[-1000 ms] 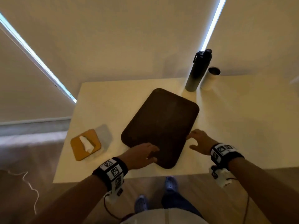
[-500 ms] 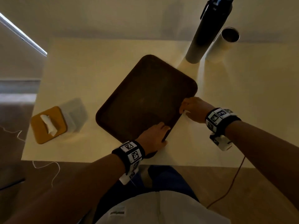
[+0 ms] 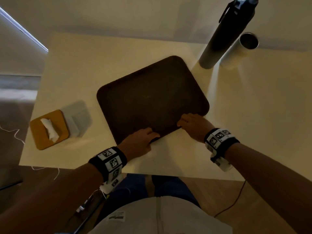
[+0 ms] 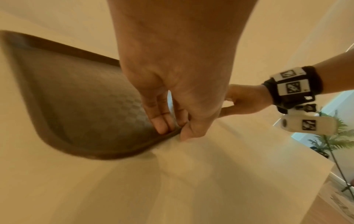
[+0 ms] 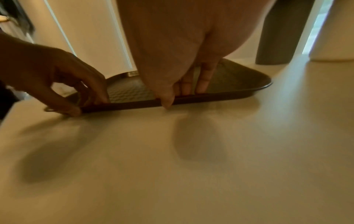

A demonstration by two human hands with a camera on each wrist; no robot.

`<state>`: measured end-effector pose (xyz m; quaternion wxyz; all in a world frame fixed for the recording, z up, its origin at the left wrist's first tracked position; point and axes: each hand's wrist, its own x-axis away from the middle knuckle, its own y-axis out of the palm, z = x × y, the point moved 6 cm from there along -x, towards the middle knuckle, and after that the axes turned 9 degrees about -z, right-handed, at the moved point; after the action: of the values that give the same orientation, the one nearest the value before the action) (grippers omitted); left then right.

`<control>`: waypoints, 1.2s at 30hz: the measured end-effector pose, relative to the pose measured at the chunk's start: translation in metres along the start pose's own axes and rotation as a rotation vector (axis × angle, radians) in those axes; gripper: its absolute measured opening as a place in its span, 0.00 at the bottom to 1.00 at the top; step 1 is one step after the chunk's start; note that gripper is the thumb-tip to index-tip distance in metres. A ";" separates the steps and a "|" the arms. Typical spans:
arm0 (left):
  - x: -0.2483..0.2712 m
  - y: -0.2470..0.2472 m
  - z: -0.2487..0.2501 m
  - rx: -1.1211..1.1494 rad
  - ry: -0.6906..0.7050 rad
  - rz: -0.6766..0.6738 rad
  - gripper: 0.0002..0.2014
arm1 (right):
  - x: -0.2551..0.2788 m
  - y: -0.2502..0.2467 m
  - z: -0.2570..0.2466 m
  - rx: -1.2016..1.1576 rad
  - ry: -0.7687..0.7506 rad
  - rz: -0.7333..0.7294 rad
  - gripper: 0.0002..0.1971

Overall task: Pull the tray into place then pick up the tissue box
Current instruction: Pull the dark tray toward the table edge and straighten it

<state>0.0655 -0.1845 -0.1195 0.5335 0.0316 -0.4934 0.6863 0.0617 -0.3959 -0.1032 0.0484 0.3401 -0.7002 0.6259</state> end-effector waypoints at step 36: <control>0.069 -0.083 -0.155 0.065 -0.684 0.246 0.50 | 0.000 0.008 0.034 -0.601 0.806 0.172 0.64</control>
<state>0.1743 -0.0302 -0.1056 0.2498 0.2168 -0.6215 0.7101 0.0692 -0.4274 -0.1171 0.3587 -0.0162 -0.8004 0.4801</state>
